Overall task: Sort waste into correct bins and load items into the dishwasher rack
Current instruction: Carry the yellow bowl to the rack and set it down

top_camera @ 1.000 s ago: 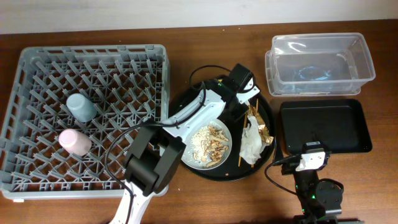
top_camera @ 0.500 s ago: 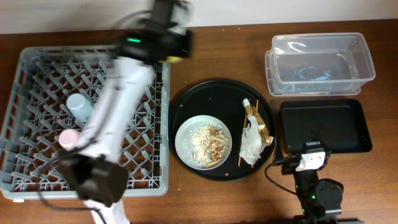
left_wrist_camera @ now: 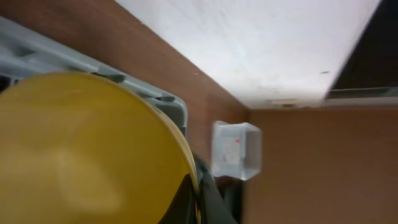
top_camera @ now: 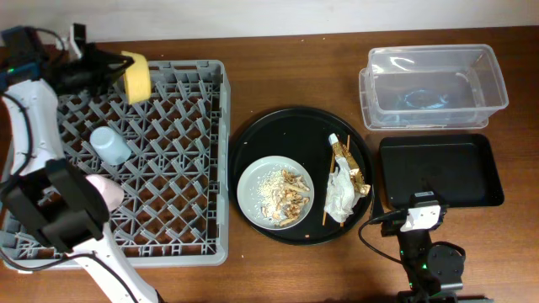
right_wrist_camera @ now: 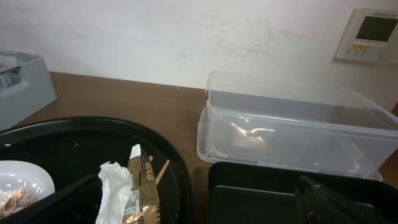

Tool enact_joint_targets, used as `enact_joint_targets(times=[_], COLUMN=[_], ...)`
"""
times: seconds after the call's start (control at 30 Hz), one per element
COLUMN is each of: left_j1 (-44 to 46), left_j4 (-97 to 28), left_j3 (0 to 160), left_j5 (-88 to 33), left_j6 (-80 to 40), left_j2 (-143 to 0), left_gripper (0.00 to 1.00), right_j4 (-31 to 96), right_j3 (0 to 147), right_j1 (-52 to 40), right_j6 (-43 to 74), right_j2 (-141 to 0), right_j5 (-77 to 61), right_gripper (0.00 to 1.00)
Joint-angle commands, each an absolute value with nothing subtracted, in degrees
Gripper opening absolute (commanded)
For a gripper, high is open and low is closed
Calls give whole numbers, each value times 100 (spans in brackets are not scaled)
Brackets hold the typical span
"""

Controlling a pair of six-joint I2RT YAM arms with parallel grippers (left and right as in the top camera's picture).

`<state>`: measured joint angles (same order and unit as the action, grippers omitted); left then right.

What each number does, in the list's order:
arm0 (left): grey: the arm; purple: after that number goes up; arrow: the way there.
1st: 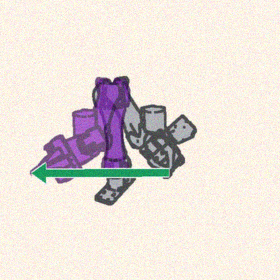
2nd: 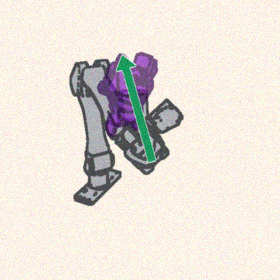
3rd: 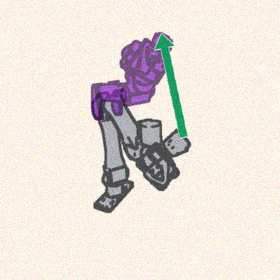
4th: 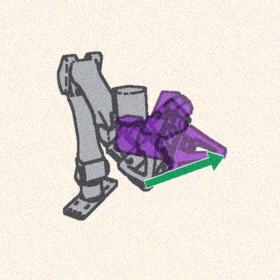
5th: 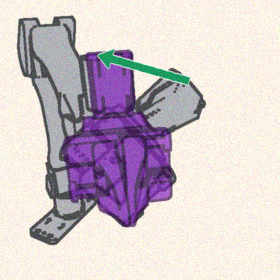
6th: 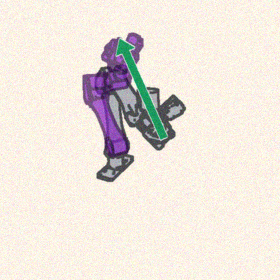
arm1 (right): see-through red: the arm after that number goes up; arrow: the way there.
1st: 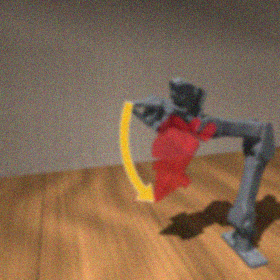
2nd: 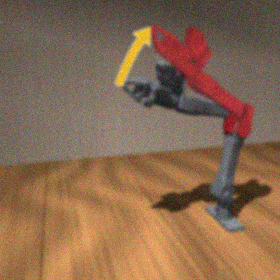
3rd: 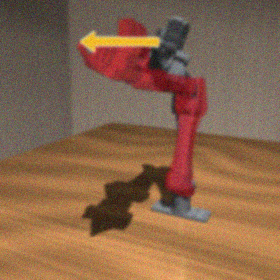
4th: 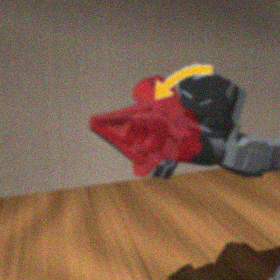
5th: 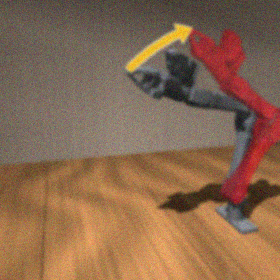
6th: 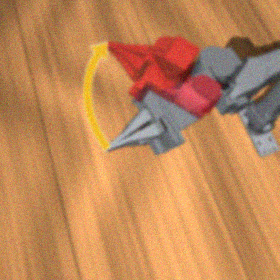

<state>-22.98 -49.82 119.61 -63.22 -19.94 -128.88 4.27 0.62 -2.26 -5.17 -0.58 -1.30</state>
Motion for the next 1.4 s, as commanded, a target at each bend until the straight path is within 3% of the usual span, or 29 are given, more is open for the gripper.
enact_joint_targets(times=[0.0,0.17,0.23,0.6,0.87,0.93,1.03,1.1,1.2,1.37], left_j1=[-2482,-2440,-2445,-2536,-2998,-3218,-3669,-3798,-3656,-2075], left_j4=[-4960,-4676,-4678,-4917,-5262,-5306,-5454,-5669,-6381,-7456], left_j3=[11992,11990,11990,11771,11775,11797,11933,12046,12243,12252], left_j5=[-7199,-8525,-8543,-6611,-5157,-5153,-4766,-4528,-4506,-2388], left_j6=[-2018,-2016,-2016,-2012,-1918,-1787,-1680,-1492,-528,429], left_j2=[-13299,-13434,-13434,-13454,-13452,-13426,-13251,-13043,-12488,-11480], left_gripper=[1,1,0,1,22,32,36,34,2,0], right_j4=[454,456,454,454,456,454,456,456,456,456], right_j3=[32,32,32,32,32,32,32,32,32,32], right_j1=[-261,-261,-261,-261,-261,-261,-261,-261,-261,-261], right_j6=[-537,-537,-537,-537,-537,-537,-537,-537,-537,-537], right_j2=[-25,-25,-25,-25,-25,-25,-25,-25,-25,-25], right_j5=[-78,-78,-78,-78,-78,-78,-78,-78,-78,-78], right_gripper=[99,99,99,99,99,99,99,99,99,99])
